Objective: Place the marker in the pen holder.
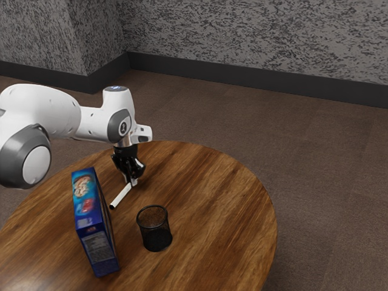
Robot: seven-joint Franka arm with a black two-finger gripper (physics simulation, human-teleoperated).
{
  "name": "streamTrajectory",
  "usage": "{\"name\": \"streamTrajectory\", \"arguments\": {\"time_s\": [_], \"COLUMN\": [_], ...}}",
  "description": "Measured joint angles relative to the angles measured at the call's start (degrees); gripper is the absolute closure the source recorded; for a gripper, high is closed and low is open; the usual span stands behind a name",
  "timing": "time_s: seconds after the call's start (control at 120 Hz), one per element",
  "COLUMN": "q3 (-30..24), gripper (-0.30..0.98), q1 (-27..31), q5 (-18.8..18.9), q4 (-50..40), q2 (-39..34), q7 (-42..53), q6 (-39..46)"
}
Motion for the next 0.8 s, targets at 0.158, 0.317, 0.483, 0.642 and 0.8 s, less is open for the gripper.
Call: {"name": "streamTrajectory", "arguments": {"time_s": [0.158,0.317,0.483,0.642,0.8], "q3": [0.0,0.15,0.26,0.21,-0.12], "gripper": [0.73,0.76,0.79,0.79,0.79], "q1": [-0.01,0.01,-0.02,-0.01,-1.18], "q5": [0.35,0.51,1.0,2.15,2.56], "q4": [0.0,0.08,0.6,2.36,6.88], "q2": [0.26,0.71,-0.14,-3.3,-3.75], "q7": [-0.28,-0.79,-1.46,-2.07,-2.64], "q6": [0.15,0.31,0.45,0.21,0.32]}}
